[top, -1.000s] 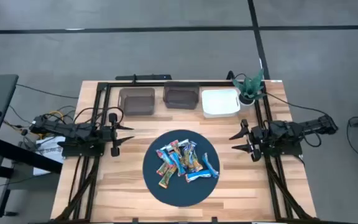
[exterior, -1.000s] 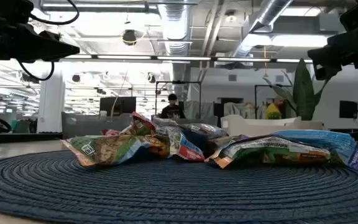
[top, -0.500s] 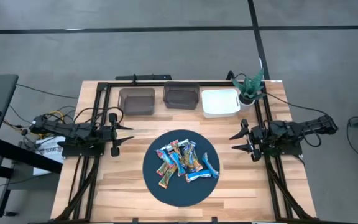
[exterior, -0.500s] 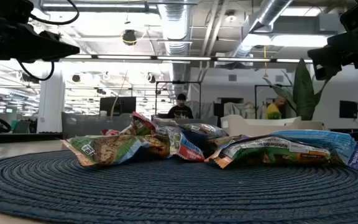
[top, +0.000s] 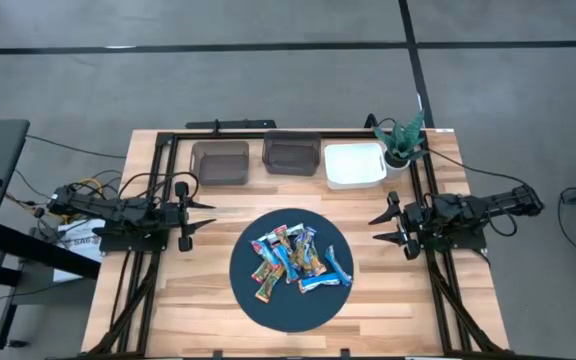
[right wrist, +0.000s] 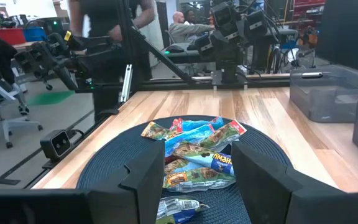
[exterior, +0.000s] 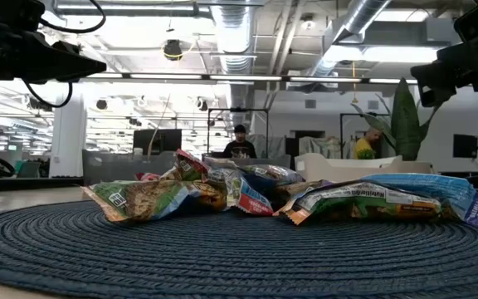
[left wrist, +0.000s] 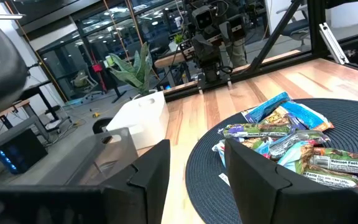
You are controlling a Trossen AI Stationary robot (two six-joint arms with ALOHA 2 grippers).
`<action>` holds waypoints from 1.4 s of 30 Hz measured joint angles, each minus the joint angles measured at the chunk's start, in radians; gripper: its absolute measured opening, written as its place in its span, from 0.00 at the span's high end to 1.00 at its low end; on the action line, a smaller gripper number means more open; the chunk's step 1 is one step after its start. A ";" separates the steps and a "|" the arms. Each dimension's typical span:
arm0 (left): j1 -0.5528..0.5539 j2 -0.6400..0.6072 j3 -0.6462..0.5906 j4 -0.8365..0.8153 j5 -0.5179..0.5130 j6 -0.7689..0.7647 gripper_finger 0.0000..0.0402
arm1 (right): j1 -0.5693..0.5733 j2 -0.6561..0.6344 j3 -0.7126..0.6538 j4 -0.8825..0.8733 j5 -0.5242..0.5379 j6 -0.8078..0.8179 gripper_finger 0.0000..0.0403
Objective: Pick and place Granola Bars by type
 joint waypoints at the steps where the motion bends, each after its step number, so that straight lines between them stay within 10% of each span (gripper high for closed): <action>1: 0.000 0.000 0.000 0.000 0.000 0.000 0.64 | 0.000 0.000 0.000 0.000 0.000 0.000 0.56; 23: 0.000 0.000 0.000 0.000 0.000 -0.008 0.64 | 0.000 0.000 0.000 0.000 0.000 0.000 0.56; 33: 0.000 0.000 -0.002 0.006 0.173 -0.924 0.64 | 0.000 0.000 0.000 0.000 0.000 0.000 0.56; 42: 0.000 0.000 -0.002 0.033 -0.076 -1.271 0.64 | 0.000 0.000 0.000 0.000 0.000 0.000 0.56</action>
